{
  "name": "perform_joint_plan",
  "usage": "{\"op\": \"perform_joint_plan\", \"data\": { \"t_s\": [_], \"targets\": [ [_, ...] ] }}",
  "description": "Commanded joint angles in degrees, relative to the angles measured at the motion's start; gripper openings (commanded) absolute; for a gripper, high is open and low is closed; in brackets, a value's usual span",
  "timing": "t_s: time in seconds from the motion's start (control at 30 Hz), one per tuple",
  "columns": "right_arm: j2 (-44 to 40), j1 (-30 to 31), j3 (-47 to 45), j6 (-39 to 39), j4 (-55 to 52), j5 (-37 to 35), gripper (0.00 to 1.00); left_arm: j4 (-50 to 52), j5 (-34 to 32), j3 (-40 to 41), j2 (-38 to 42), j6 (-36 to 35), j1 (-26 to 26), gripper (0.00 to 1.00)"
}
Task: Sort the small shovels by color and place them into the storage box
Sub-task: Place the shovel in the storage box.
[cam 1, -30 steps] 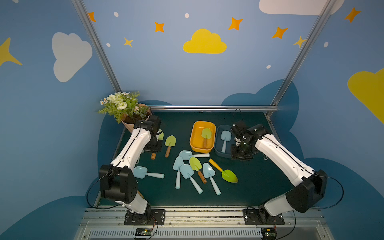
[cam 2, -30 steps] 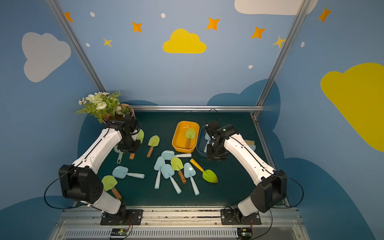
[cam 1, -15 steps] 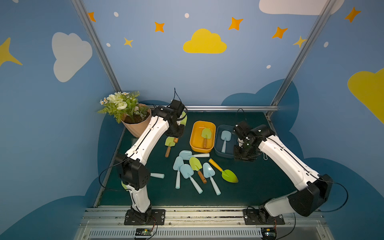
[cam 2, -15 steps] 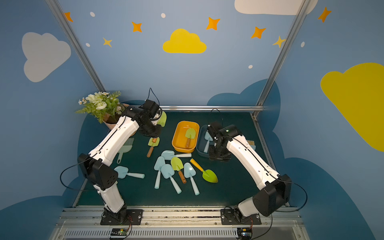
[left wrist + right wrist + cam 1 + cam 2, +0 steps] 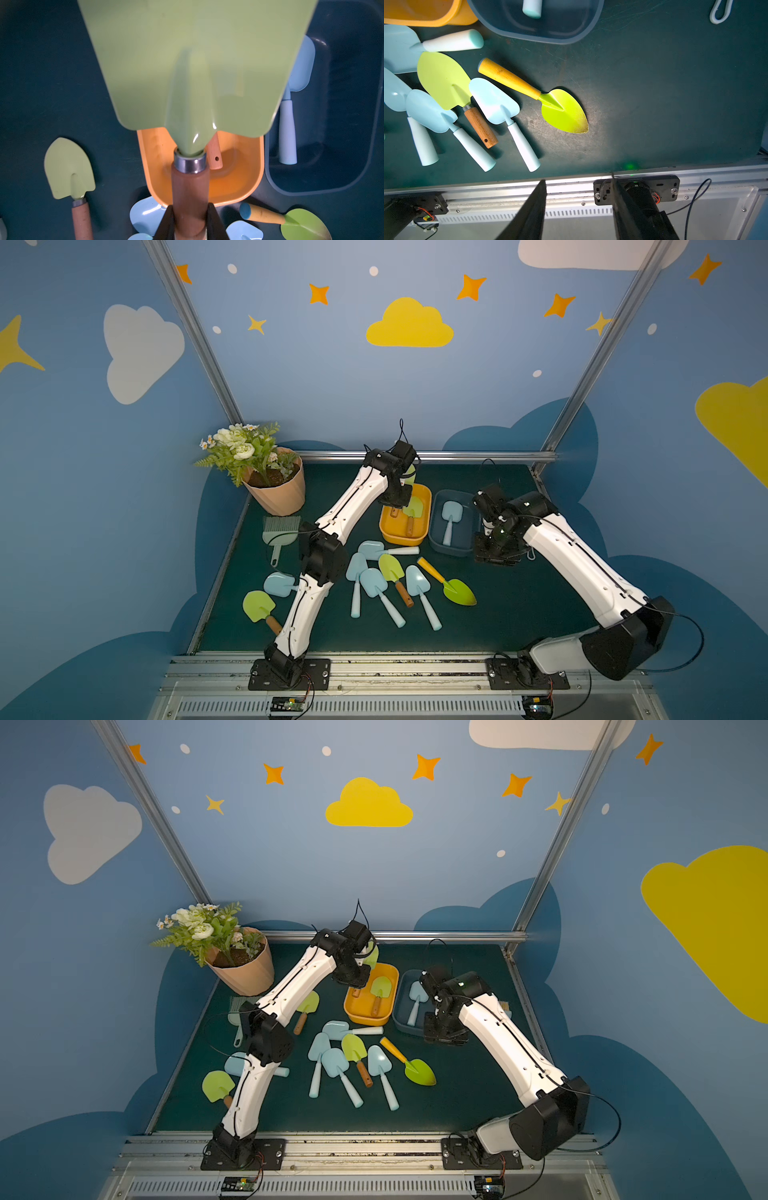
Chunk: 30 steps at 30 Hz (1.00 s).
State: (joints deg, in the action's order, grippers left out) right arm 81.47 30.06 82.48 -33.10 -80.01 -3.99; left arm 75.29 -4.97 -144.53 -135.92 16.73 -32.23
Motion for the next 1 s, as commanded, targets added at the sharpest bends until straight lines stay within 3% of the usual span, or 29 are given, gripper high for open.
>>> {"op": "perform_joint_plan", "data": {
  "t_s": [0.0, 0.97],
  "targets": [
    [-1.1, -0.4, -0.8, 0.2, -1.7, -0.8, 0.51, 2.1, 0.8, -1.7, -2.3, 1.3, -0.5, 0.03],
    [1.1, -1.5, -0.5, 2.6, -1.6, -0.2, 0.51, 1.9, -1.3, -5.6, -14.9, -1.8, -0.2, 0.03]
  ]
}}
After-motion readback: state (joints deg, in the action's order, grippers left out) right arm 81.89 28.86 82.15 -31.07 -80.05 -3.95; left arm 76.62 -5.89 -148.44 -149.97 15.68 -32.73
